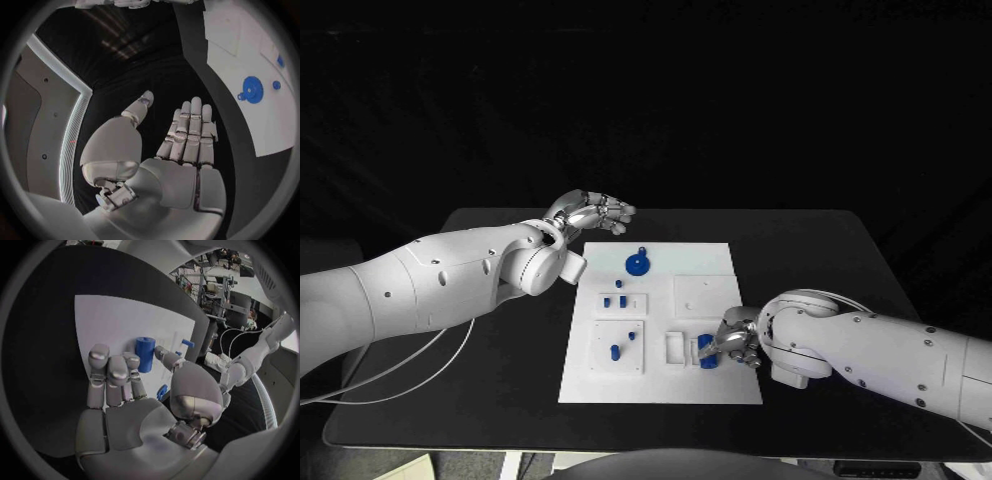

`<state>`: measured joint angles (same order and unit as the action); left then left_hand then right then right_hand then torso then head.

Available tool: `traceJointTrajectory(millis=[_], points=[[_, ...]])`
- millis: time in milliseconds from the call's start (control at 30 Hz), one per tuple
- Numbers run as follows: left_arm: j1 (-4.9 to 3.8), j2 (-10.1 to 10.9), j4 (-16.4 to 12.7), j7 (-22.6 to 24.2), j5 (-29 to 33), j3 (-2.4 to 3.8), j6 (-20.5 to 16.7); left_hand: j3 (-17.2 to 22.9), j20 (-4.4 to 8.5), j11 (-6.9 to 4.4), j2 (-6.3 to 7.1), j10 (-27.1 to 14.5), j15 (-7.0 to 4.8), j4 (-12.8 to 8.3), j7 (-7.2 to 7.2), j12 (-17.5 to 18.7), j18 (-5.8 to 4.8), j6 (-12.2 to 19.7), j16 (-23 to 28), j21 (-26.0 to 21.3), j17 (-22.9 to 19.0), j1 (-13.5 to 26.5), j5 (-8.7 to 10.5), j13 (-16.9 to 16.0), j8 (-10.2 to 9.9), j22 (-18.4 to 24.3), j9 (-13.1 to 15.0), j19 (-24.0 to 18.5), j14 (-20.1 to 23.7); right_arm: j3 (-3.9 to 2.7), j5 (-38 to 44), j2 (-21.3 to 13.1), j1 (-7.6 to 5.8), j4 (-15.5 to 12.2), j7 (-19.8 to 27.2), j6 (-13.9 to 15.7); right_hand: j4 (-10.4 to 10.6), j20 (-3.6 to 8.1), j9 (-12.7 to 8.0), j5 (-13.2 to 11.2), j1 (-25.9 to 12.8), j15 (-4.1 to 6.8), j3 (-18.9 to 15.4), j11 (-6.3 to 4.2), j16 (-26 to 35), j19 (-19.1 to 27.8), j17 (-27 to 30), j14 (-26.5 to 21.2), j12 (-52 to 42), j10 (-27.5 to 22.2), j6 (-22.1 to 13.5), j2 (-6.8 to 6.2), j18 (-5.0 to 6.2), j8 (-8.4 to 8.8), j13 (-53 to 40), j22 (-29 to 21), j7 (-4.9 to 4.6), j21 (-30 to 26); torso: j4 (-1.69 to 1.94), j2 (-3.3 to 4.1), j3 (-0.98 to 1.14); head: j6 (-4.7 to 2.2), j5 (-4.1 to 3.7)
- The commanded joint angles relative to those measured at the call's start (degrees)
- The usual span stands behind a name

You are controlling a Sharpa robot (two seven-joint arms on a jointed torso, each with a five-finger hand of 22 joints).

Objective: Assemble the parts on the task board

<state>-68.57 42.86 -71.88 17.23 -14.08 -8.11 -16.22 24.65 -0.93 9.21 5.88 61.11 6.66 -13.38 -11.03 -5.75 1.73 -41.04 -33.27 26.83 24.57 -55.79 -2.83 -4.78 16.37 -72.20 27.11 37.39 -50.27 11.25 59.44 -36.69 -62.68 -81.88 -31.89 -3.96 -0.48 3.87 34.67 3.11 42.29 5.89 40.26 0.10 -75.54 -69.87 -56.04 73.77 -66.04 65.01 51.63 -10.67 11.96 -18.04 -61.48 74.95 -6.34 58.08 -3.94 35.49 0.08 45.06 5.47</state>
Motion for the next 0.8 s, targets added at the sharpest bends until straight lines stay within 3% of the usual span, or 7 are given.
traceJointTrajectory(millis=[33,533,800], points=[[-0.03,0.0,-0.1,0.3,0.3,0.04,0.7,-0.1,-0.16,0.34,0.04,0.1,0.19,0.3,-1.32,0.3,0.66,0.3,0.3,-0.3,0.1,0.6,-0.09,0.0,0.4,-0.1,-0.1,0.3,-0.2,0.15,0.8,-0.5,-0.09,-0.5,-0.8,-0.5,0.0,-0.05,0.1,-0.3,-0.6,0.43,0.4,-0.22,0.4,0.1,-0.1,0.0,0.0,0.1,0.6,0.17,3.04,-0.37,-0.1,0.7,-0.01,0.3,0.06,0.01,0.02,0.03,0.02],[-0.03,0.1,0.0,0.3,0.3,0.04,0.7,-0.1,-0.16,0.34,0.05,0.1,0.19,0.2,-1.32,0.3,0.67,0.4,0.3,-0.4,0.2,0.5,-0.09,0.0,0.4,-0.1,-0.1,0.3,-0.2,0.09,-0.8,-2.1,-2.1,-3.5,-1.1,1.0,0.0,-0.07,0.3,-0.3,-0.9,0.54,0.7,-0.34,0.4,0.0,-0.3,0.1,0.0,0.2,1.1,0.04,3.04,-0.42,-0.1,0.7,0.11,0.4,0.06,0.02,-0.02,-0.07,0.2],[-0.04,0.1,0.0,0.3,0.3,0.04,0.8,-0.1,-0.17,0.34,0.06,0.1,0.19,0.2,-1.32,0.3,0.67,0.4,0.3,-0.4,0.2,0.5,-0.1,0.0,0.4,-0.2,-0.1,0.3,-0.2,0.09,-2.0,-1.4,-2.31,-2.3,-1.5,-0.4,0.1,-0.07,0.3,-0.3,-1.1,0.57,0.7,-0.36,0.4,-0.1,-0.3,0.1,0.0,0.2,1.1,-0.05,3.04,-0.37,-0.1,0.7,0.13,0.4,0.03,0.0,-0.09,-0.18,0.16]])
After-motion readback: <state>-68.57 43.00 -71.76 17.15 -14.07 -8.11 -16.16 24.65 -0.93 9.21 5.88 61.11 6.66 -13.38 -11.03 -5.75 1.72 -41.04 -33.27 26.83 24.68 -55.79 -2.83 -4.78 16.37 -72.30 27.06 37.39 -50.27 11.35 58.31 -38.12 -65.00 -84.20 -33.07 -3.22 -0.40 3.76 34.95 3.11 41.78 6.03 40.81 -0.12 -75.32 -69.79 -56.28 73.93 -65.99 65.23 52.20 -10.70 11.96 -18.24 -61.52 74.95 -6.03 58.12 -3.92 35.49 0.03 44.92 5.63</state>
